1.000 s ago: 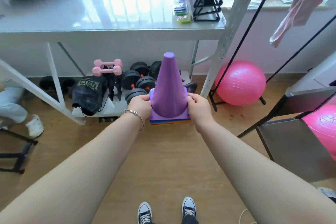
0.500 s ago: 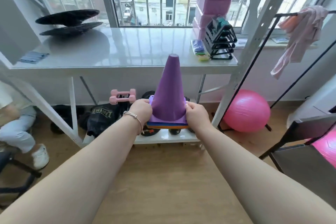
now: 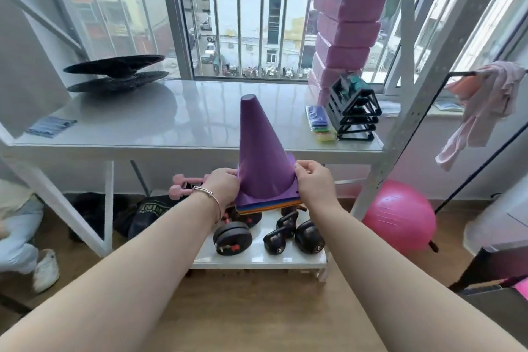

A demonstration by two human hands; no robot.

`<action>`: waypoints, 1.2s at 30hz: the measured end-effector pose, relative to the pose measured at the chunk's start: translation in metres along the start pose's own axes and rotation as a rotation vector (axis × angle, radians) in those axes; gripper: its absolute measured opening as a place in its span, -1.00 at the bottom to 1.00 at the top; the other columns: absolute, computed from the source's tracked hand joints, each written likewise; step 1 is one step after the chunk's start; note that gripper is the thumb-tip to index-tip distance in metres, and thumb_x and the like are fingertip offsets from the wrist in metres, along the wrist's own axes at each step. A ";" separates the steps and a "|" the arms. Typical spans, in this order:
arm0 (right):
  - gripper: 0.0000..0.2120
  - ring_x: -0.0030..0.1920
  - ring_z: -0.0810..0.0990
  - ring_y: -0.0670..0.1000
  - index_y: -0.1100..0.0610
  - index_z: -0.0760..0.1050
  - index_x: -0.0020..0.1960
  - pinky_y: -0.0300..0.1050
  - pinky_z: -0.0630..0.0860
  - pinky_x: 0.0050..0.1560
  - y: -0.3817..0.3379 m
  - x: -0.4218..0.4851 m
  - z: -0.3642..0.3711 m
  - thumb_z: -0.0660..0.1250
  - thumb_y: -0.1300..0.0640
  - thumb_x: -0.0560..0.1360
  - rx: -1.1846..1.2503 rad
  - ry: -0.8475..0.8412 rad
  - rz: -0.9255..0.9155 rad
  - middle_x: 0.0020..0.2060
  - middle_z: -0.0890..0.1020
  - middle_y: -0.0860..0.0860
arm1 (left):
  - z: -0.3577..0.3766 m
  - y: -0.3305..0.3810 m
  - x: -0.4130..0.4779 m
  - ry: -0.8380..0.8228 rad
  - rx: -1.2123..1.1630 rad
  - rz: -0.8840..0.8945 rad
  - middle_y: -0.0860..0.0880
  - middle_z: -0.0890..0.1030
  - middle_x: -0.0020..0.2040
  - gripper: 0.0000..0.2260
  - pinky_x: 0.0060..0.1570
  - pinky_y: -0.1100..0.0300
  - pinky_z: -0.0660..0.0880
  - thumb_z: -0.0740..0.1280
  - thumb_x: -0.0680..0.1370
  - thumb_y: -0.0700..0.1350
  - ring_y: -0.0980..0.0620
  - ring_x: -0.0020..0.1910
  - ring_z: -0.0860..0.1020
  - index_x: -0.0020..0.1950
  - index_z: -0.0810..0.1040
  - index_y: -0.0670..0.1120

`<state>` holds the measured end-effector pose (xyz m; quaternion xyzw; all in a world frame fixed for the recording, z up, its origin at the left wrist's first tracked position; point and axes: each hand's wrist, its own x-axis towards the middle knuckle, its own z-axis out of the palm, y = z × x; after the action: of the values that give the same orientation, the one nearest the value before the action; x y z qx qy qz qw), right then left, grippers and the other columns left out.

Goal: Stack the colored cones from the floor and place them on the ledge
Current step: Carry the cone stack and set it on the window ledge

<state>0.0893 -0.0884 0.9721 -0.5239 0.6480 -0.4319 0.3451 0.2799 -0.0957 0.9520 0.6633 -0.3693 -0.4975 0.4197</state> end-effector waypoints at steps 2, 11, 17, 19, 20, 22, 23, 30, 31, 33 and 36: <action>-0.81 0.01 0.60 0.04 0.00 0.59 0.04 0.01 0.52 0.07 -0.001 0.022 0.002 0.22 0.02 0.57 -0.029 -0.001 -0.038 -0.07 0.66 -0.04 | 0.002 0.008 0.019 -0.032 0.023 0.028 -0.20 0.67 -0.08 -0.69 0.16 -0.26 0.54 0.19 0.31 -0.26 -0.15 -0.06 0.62 -0.32 0.71 -0.01; -0.75 -0.07 0.55 0.13 0.17 0.61 0.00 -0.01 0.39 -0.11 -0.009 0.115 0.009 0.15 0.18 0.58 -0.144 -0.098 -0.178 -0.12 0.66 0.10 | 0.024 0.063 0.080 0.040 0.211 0.128 -0.31 0.68 0.00 -0.68 0.12 -0.19 0.55 0.22 0.45 -0.06 -0.23 -0.01 0.64 -0.05 0.66 -0.24; -0.71 -0.02 0.54 0.05 0.06 0.64 0.09 -0.06 0.40 -0.06 -0.010 0.160 0.014 0.14 0.13 0.60 -0.101 -0.145 -0.180 -0.08 0.66 0.01 | 0.036 0.073 0.111 0.056 0.132 0.090 -0.21 0.65 -0.12 -0.68 -0.05 -0.07 0.54 0.20 0.54 -0.06 -0.09 -0.15 0.55 -0.01 0.63 -0.27; -0.69 -0.02 0.55 0.06 0.11 0.63 0.08 0.00 0.46 0.02 -0.009 0.169 0.018 0.12 0.11 0.61 -0.071 -0.160 -0.145 -0.11 0.64 0.01 | 0.037 0.076 0.124 0.073 0.115 0.077 -0.24 0.67 -0.11 -0.73 -0.05 -0.05 0.55 0.24 0.48 -0.13 -0.09 -0.16 0.56 -0.03 0.64 -0.27; -0.68 -0.04 0.55 0.07 0.13 0.63 0.05 0.01 0.47 0.02 -0.009 0.174 0.022 0.10 0.10 0.61 -0.058 -0.160 -0.128 -0.14 0.63 0.01 | 0.036 0.078 0.131 0.082 0.112 0.080 -0.27 0.69 -0.08 -0.75 -0.01 -0.10 0.58 0.27 0.44 -0.13 -0.08 -0.17 0.57 -0.06 0.65 -0.26; -0.67 -0.16 0.50 0.09 0.19 0.60 -0.13 -0.01 0.42 -0.15 -0.010 0.184 0.029 0.10 0.12 0.58 -0.062 -0.145 -0.093 -0.26 0.59 0.04 | 0.033 0.081 0.152 0.103 0.127 0.106 -0.33 0.68 -0.05 -0.74 0.01 -0.18 0.59 0.27 0.35 -0.12 -0.08 -0.19 0.58 -0.12 0.65 -0.23; -0.69 -0.24 0.44 0.11 0.22 0.52 -0.25 -0.02 0.34 -0.25 -0.012 0.189 0.033 0.11 0.15 0.55 -0.068 -0.131 -0.063 -0.34 0.53 0.06 | 0.031 0.082 0.163 0.105 0.129 0.108 -0.35 0.67 -0.06 -0.74 -0.01 -0.19 0.59 0.25 0.32 -0.14 -0.09 -0.21 0.58 -0.15 0.65 -0.23; -0.81 -0.32 0.24 0.07 0.11 0.34 -0.40 -0.06 0.16 -0.31 -0.021 0.215 0.069 0.16 0.30 0.35 -0.051 -0.061 0.144 -0.44 0.32 0.10 | 0.016 0.092 0.214 0.062 0.155 0.101 -0.17 0.57 -0.28 -0.77 -0.11 -0.03 0.55 0.21 0.28 -0.28 -0.07 -0.25 0.52 -0.23 0.63 -0.31; -0.81 -0.32 0.24 0.07 0.10 0.35 -0.40 -0.06 0.16 -0.31 -0.021 0.218 0.075 0.16 0.29 0.35 -0.055 -0.049 0.152 -0.43 0.33 0.10 | 0.014 0.094 0.220 0.051 0.162 0.106 -0.17 0.58 -0.29 -0.78 -0.15 0.01 0.53 0.21 0.29 -0.30 -0.07 -0.27 0.52 -0.23 0.63 -0.31; -0.77 -0.32 0.21 0.07 0.10 0.29 -0.45 -0.04 0.14 -0.31 -0.023 0.228 0.087 0.16 0.31 0.33 -0.040 -0.019 0.165 -0.45 0.28 0.09 | 0.009 0.098 0.235 0.029 0.191 0.110 -0.16 0.56 -0.32 -0.78 -0.20 0.05 0.48 0.19 0.28 -0.32 -0.07 -0.29 0.50 -0.31 0.64 -0.27; -0.82 -0.30 0.21 0.06 0.11 0.31 -0.42 0.01 0.15 -0.29 -0.028 0.243 0.103 0.18 0.32 0.30 -0.034 0.040 0.184 -0.42 0.24 0.12 | 0.002 0.105 0.256 -0.001 0.222 0.122 -0.14 0.54 -0.35 -0.79 -0.21 0.08 0.44 0.20 0.29 -0.32 -0.07 -0.30 0.47 -0.33 0.64 -0.23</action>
<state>0.1411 -0.3487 0.9592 -0.4592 0.7075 -0.3978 0.3611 0.3297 -0.3680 0.9589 0.6819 -0.4621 -0.4272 0.3729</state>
